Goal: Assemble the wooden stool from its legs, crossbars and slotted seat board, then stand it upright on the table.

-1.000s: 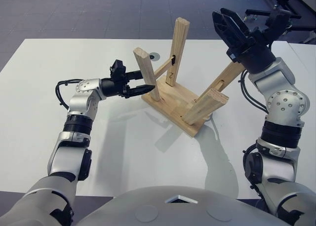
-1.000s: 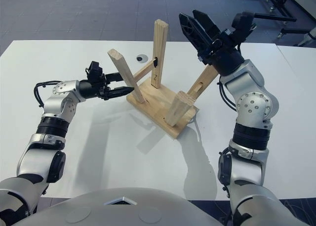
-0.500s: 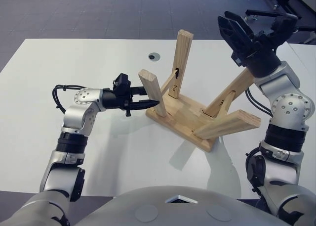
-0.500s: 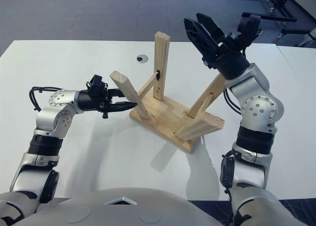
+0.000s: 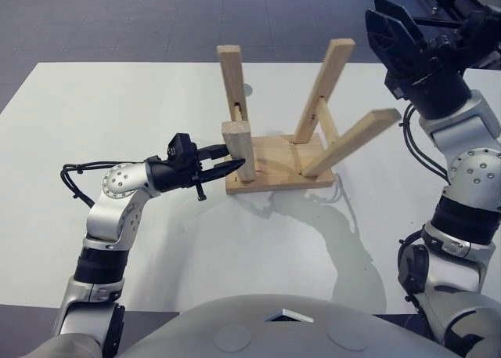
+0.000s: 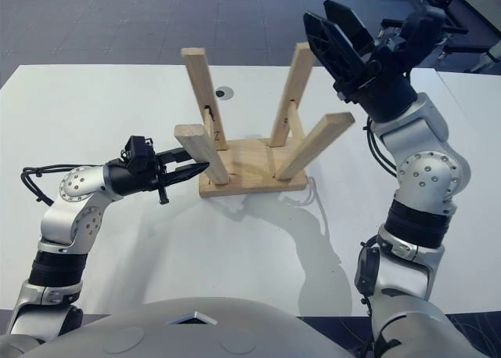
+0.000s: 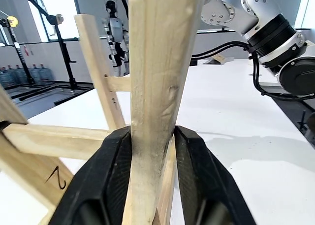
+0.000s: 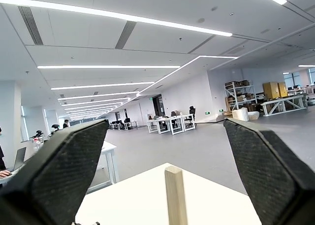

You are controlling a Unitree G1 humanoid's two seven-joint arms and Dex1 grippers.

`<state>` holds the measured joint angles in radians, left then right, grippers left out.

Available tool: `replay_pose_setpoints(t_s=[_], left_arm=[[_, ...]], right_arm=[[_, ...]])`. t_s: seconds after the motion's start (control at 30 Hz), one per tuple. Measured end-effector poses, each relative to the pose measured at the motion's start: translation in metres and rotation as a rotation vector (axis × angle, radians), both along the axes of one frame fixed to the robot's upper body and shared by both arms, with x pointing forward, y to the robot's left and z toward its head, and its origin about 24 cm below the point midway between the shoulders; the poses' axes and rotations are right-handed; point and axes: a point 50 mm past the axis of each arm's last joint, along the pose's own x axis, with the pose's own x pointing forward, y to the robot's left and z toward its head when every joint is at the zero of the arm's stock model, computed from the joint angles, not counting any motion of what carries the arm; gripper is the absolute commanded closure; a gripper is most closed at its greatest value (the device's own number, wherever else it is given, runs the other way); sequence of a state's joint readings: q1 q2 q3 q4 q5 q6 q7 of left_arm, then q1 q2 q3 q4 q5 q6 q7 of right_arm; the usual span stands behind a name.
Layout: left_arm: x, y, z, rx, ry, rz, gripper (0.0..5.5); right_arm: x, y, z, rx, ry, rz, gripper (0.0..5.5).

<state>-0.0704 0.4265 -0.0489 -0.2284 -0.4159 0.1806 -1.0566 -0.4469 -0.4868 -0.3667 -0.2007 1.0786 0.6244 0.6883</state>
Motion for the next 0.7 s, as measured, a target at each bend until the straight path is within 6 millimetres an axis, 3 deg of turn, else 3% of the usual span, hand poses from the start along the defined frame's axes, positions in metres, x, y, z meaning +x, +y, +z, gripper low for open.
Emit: replay_pose_setpoints(t_s=[0.2,0.3,0.53,0.7], left_arm=[[-0.010,0.012,-0.004,0.009,-0.004,0.006,4.48],[-0.010,0.016,-0.004,0.015,0.006,-0.013,4.48],[-0.012,0.028,-0.002,0.048,0.023,-0.051,4.48],[-0.010,0.038,0.000,0.123,0.028,-0.085,4.48]], right_arm=[[0.018,-0.061,-0.011,-0.075,0.065,-0.144,1.17],[0.025,-0.080,-0.023,-0.144,0.100,-0.185,1.17],[0.023,-0.067,-0.084,-0.524,0.209,0.046,1.17],[0.021,-0.059,-0.105,-0.646,0.216,0.120,1.17]])
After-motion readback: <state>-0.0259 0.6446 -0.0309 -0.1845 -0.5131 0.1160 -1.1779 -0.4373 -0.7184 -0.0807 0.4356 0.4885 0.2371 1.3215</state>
